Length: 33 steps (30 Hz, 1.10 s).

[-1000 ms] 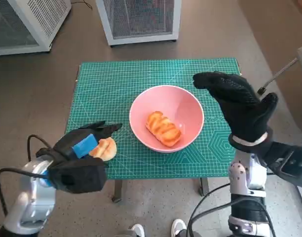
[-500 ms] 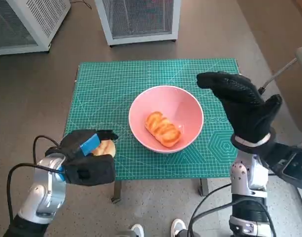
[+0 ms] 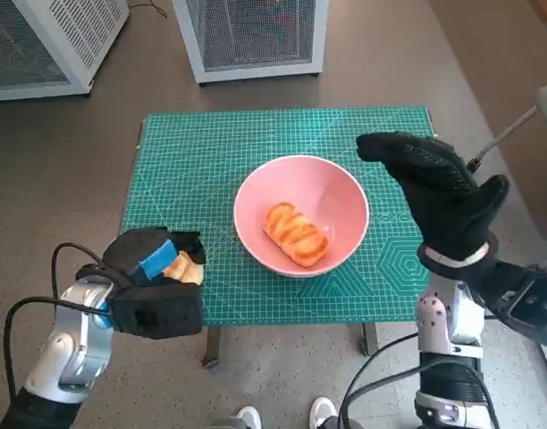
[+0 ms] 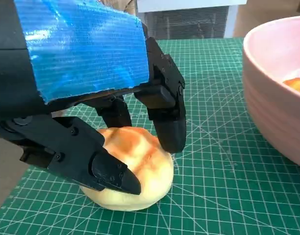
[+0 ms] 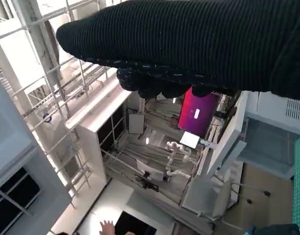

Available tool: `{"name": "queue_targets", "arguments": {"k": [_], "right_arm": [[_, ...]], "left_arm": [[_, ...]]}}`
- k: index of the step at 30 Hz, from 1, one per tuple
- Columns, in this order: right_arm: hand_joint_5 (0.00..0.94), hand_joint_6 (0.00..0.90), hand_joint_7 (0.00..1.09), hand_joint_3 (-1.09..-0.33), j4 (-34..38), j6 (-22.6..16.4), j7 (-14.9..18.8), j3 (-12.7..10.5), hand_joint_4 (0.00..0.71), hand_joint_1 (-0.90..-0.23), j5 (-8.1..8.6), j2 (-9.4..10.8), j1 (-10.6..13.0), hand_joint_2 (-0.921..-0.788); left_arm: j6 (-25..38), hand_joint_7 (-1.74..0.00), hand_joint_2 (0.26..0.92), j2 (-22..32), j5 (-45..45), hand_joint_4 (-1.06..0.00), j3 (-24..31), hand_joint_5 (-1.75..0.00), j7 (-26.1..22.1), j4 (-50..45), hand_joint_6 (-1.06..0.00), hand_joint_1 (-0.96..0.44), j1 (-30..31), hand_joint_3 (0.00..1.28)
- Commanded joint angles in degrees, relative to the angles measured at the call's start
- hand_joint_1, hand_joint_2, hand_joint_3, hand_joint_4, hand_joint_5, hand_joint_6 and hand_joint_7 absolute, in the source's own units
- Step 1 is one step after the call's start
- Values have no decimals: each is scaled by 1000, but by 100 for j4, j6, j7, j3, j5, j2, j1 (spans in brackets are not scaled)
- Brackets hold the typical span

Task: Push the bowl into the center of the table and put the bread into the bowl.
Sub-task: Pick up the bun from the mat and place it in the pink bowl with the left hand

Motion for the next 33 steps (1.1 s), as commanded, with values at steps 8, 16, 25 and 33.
{"name": "queue_targets", "arguments": {"k": [8, 16, 25, 33], "right_arm": [[9, 24, 648, -526, 9, 129, -11, 57, 404, -559, -7, 16, 140, -921], [10, 29, 650, -522, -9, 226, 14, 35, 406, -557, 82, 22, 165, -921], [9, 34, 647, -520, -29, 286, 17, 34, 407, -554, 88, 35, 168, -921], [11, 34, 646, -524, 38, 219, 27, 42, 412, -553, 39, 54, 134, -921]], "left_arm": [[80, -1194, 903, 131, -64, -752, 294, -1052, -182, -351, -650, 3, -26, 61], [247, -1201, 907, 99, -262, -753, 652, -1048, -414, -1064, -642, 3, -66, 56], [336, -1179, 908, -69, -632, -774, 984, -1041, -565, -1916, -649, 3, -295, 42], [378, -1188, 908, -211, -725, -784, 917, -1020, -620, -2373, -652, 3, -810, 37]]}}
